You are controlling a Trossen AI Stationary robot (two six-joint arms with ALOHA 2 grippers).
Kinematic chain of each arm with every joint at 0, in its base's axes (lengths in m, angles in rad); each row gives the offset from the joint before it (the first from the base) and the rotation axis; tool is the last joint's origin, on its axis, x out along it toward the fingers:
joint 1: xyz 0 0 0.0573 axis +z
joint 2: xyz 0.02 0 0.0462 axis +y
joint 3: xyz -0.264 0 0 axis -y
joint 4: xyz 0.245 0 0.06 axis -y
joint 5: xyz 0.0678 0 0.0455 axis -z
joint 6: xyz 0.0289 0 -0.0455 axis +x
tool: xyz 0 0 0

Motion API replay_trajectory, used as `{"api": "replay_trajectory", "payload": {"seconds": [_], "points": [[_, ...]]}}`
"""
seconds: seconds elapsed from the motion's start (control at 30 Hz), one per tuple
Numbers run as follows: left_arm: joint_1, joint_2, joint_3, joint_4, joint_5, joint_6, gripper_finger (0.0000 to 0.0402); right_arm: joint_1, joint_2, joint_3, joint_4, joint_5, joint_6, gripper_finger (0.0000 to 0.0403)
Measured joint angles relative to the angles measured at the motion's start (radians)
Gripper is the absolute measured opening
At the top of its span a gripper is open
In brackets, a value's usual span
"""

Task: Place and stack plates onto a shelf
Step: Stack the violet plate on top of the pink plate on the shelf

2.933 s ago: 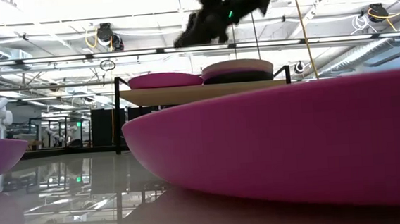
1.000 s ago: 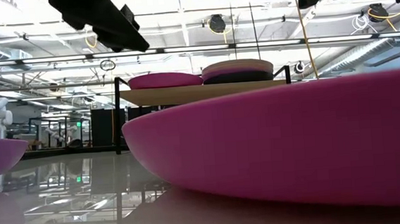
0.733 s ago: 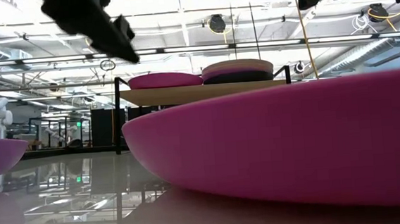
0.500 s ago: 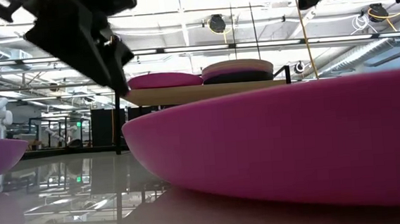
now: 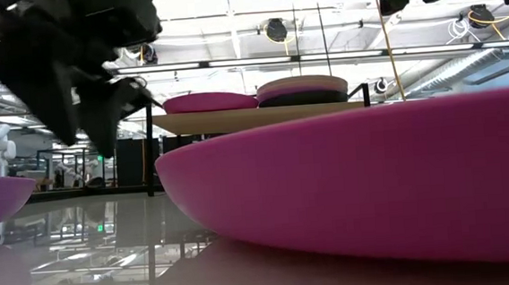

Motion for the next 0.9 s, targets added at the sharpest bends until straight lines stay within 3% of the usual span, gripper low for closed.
{"api": "replay_trajectory", "payload": {"seconds": [0.3, 0.9], "points": [[-0.026, 0.0, 0.0, -0.111, 0.044, -0.058, 0.0188, 0.0, 0.0, 0.0, -0.004, 0.0, 0.0, 0.0125], [-0.059, 0.06, -0.001, -0.252, 0.034, -0.154, 0.0188, 0.0, 0.0, 0.0, -0.012, 0.002, 0.001, 0.0125]]}}
